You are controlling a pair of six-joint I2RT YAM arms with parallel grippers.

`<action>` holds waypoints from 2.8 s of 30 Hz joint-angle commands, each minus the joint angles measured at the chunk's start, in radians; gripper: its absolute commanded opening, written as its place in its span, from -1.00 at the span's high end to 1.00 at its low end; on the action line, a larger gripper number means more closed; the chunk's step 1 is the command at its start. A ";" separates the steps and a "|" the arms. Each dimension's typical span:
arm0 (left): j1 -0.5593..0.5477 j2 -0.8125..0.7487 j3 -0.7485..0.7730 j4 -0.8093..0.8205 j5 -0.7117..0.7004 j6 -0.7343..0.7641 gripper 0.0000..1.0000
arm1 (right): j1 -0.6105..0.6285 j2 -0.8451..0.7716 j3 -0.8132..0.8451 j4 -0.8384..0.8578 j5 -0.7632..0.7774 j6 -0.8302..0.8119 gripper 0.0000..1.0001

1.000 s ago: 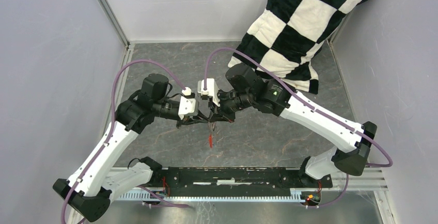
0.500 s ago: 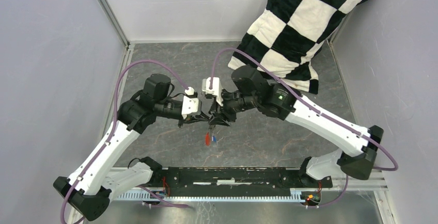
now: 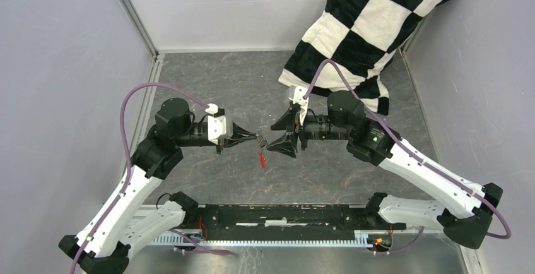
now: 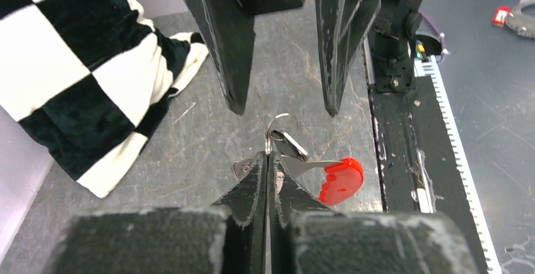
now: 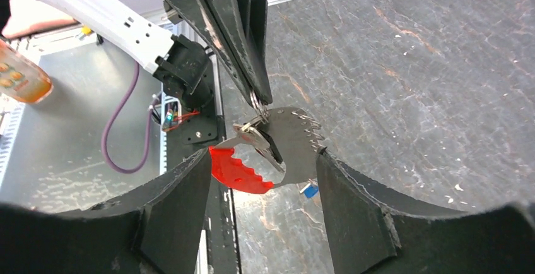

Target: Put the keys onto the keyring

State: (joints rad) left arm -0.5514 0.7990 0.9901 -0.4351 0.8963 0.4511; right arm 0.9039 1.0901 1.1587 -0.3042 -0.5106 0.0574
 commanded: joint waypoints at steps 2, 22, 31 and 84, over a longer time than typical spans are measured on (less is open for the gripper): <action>-0.002 -0.026 -0.014 0.171 0.001 -0.130 0.96 | -0.017 -0.035 -0.068 0.244 -0.019 0.176 -0.35; -0.002 -0.055 -0.045 0.175 -0.069 -0.099 0.96 | -0.029 0.024 -0.074 0.340 -0.047 0.300 0.16; -0.002 -0.062 -0.047 0.176 -0.073 -0.091 0.95 | -0.030 0.042 -0.056 0.294 -0.037 0.259 0.42; -0.003 -0.071 -0.021 0.254 0.068 -0.163 0.96 | -0.120 -0.078 -0.127 0.278 -0.189 0.088 -0.25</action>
State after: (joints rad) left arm -0.5522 0.7277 0.9302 -0.2501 0.9245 0.3542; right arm 0.7925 1.0645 0.8997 0.1764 -0.7296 0.4217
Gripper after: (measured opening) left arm 0.032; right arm 0.539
